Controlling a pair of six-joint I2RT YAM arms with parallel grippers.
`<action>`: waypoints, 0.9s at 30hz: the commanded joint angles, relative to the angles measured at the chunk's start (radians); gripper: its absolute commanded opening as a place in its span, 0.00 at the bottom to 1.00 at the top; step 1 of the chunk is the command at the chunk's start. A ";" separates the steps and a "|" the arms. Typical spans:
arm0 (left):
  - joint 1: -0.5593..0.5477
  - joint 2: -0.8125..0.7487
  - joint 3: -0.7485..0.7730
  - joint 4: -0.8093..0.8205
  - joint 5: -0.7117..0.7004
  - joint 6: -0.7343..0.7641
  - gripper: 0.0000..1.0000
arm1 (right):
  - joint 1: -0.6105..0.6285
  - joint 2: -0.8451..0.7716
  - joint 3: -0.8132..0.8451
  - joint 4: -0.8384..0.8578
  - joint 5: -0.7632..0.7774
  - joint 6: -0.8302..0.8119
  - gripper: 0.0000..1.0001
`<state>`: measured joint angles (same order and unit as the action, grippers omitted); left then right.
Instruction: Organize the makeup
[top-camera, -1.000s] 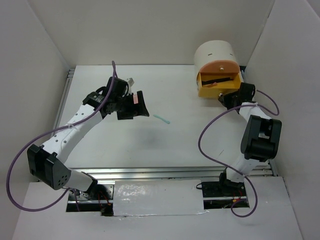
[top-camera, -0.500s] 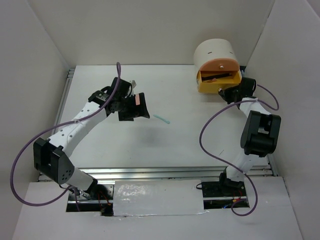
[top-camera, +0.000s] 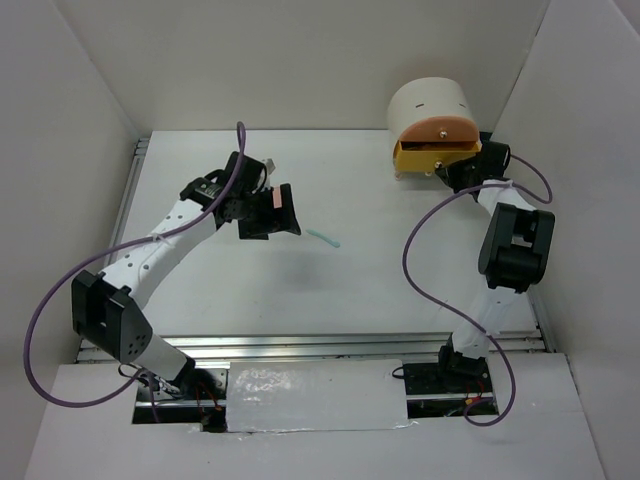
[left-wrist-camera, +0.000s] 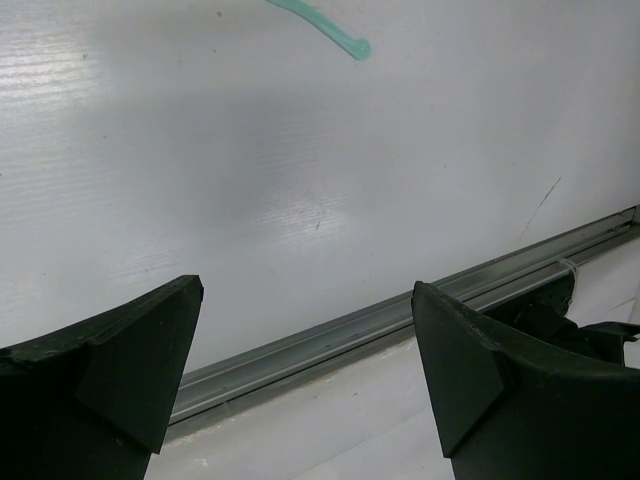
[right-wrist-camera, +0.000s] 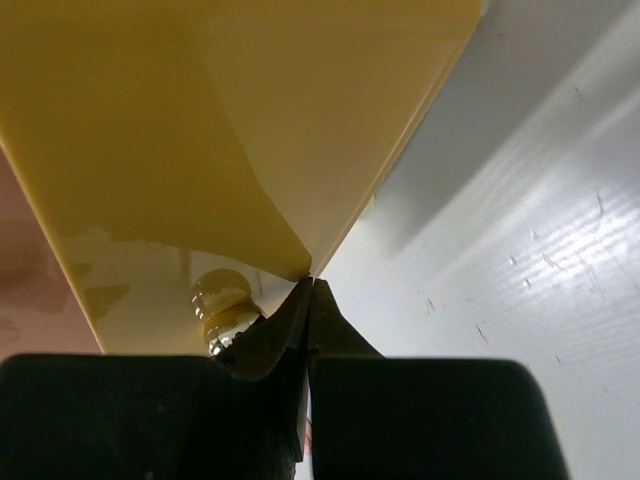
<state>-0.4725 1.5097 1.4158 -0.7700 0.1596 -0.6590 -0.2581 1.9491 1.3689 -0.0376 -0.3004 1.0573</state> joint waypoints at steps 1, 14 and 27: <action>0.003 0.018 0.037 0.011 -0.006 0.001 0.99 | 0.003 0.040 0.084 0.047 -0.026 -0.002 0.00; 0.002 0.030 0.023 0.028 -0.015 -0.040 0.99 | 0.006 0.139 0.216 0.054 -0.036 0.020 0.00; 0.003 0.061 0.051 0.012 -0.012 -0.036 0.99 | 0.005 0.039 -0.017 0.292 -0.062 0.052 0.20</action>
<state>-0.4725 1.5654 1.4223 -0.7662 0.1501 -0.6880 -0.2577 2.0689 1.4109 0.0971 -0.3447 1.0977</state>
